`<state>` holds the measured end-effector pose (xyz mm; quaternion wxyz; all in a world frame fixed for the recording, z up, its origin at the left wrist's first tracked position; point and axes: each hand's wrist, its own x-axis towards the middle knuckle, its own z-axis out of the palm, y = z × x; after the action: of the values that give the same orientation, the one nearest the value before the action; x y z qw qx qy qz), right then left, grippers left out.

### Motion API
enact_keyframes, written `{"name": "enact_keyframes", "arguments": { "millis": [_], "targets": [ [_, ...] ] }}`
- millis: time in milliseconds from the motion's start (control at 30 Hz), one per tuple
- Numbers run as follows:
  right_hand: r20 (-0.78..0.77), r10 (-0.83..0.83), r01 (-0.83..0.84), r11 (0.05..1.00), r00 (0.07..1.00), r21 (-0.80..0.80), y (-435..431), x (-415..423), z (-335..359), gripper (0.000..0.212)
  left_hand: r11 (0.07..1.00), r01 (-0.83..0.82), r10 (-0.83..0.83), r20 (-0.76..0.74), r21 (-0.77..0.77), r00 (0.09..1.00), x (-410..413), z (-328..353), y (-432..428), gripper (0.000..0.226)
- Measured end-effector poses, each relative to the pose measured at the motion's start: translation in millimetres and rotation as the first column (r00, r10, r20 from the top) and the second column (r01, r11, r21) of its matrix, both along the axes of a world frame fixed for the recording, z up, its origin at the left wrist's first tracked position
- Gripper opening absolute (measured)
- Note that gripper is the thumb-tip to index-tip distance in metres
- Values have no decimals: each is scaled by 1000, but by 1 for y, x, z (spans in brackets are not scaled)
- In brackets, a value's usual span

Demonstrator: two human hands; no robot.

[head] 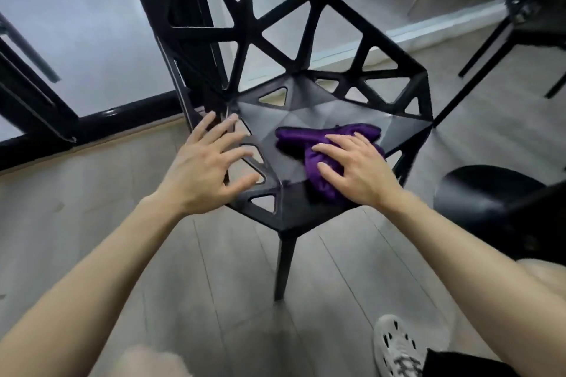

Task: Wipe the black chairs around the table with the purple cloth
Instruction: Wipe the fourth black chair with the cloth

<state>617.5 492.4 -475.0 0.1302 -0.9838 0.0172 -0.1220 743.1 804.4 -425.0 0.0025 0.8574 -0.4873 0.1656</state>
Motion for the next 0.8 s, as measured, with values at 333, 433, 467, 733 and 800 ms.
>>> {"name": "enact_keyframes", "arguments": {
  "millis": [333, 433, 467, 733, 800],
  "targets": [
    [301, 12, -53, 990, 954, 130, 132, -41, -20, 49, 960, 241, -256, 99, 145, 962, 17, -2, 4, 56],
    [310, 94, -116, 992, 946, 53, 80, -53, -35, 47, 926, 292, -325, 110, 240, 939, 25, -3, 2, 65],
    [306, 58, -75, 996, 950, 42, 56, -57, -40, 47, 923, 294, -328, 109, 247, 938, 26, -4, 0, 68],
    [62, -644, 558, 703, 762, 441, -3, -25, -31, 58, 973, 196, -214, 157, 124, 964, 18, -15, -5, 64],
    [135, -546, 465, 799, 827, 382, 39, -39, -35, 54, 974, 200, -215, 157, 103, 964, 17, -16, -4, 61]
  ]
}}
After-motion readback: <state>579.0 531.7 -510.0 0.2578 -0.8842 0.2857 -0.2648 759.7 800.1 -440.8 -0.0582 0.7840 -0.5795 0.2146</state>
